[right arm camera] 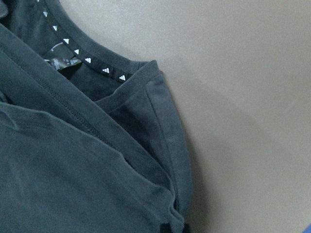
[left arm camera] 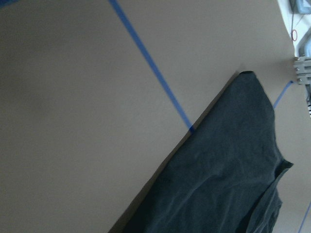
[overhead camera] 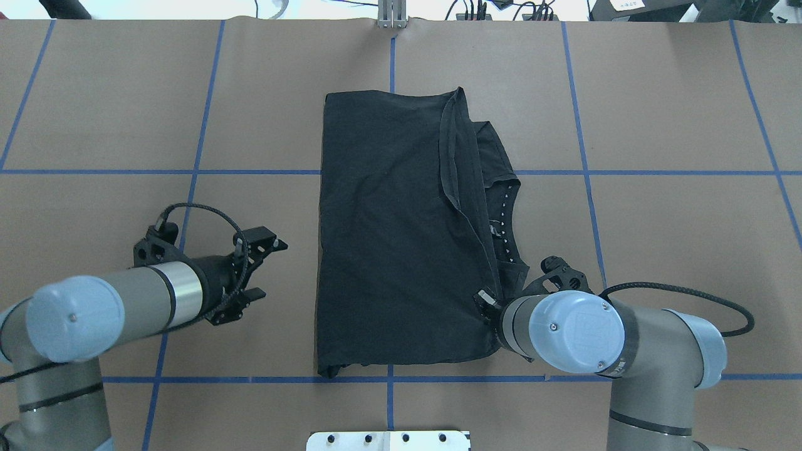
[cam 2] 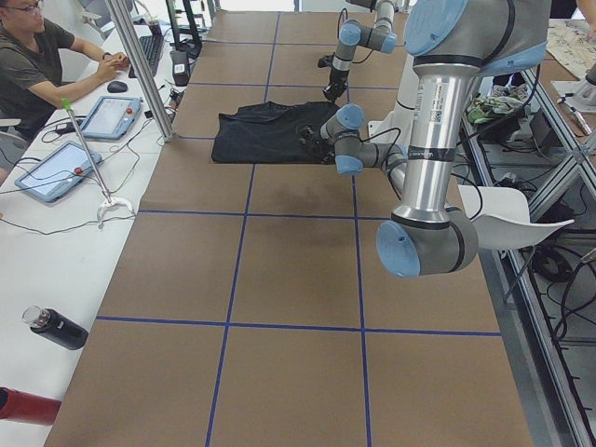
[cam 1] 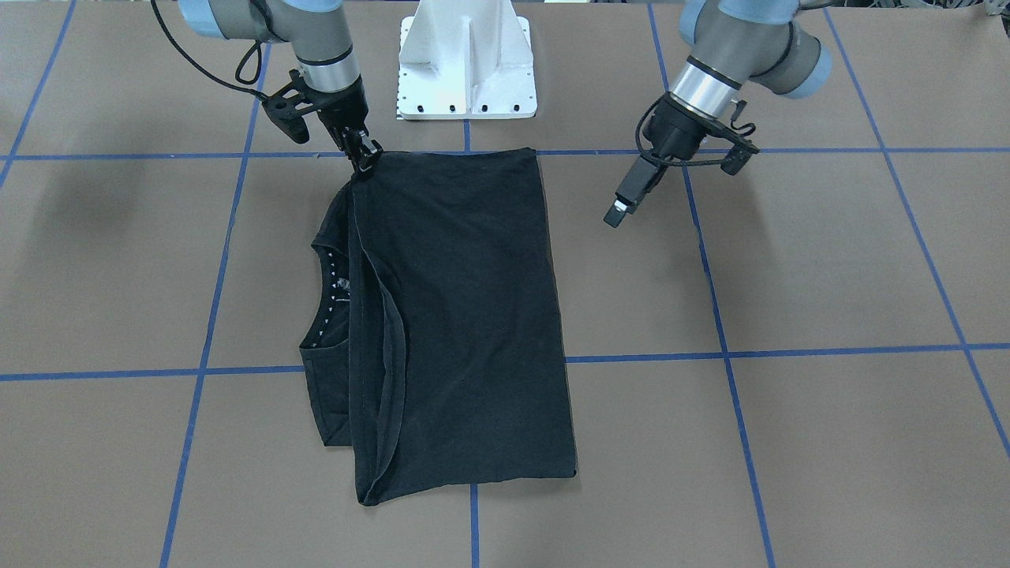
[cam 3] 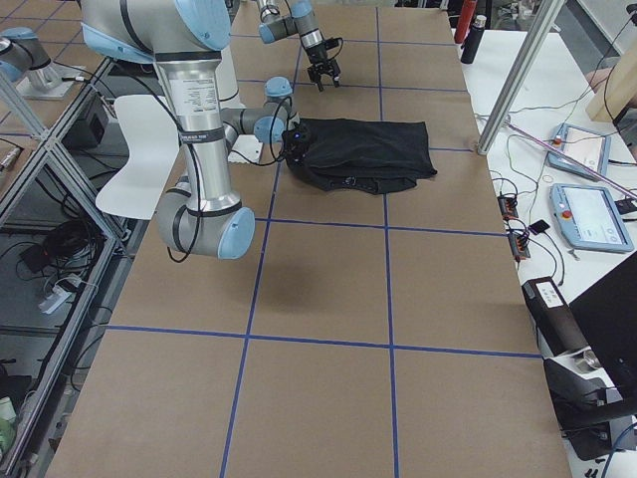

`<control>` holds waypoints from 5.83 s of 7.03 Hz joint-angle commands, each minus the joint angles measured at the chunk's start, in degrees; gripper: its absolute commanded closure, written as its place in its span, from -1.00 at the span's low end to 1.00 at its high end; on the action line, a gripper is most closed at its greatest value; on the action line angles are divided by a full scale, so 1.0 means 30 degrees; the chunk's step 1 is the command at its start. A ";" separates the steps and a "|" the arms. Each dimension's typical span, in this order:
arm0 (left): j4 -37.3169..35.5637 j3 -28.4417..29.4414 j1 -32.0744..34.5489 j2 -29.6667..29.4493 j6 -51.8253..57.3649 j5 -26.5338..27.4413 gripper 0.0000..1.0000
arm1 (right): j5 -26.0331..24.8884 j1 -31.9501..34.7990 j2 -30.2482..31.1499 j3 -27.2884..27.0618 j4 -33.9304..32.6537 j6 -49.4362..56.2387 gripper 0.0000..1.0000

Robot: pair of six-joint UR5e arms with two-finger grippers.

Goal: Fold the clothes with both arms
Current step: 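Move the left gripper down to the shirt's corner nearest the robot, then grasp the near corners with both grippers, then lift the near edge with both grippers and fold it away from the robot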

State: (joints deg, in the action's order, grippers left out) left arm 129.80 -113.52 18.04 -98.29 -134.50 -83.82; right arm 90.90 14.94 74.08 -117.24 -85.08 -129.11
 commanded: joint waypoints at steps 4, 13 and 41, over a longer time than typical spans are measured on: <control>-0.3100 0.0779 -0.4371 -0.1923 -0.1190 0.2070 -0.69 | -0.0006 -0.0029 -0.0025 -0.0002 0.0000 0.0001 1.00; -0.3071 0.0694 -0.4782 -0.2275 -0.1220 0.2041 1.00 | -0.0035 -0.0029 -0.0054 0.0027 0.0000 0.0001 1.00; -0.2927 0.4720 0.5083 -0.7160 0.3224 -0.1386 1.00 | 0.9721 0.9370 -0.7712 1.0690 0.0464 0.5859 1.00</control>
State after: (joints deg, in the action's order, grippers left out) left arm 119.50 -104.36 30.68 -117.94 -127.40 -87.75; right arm 120.09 41.53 56.19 -94.15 -84.80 -112.36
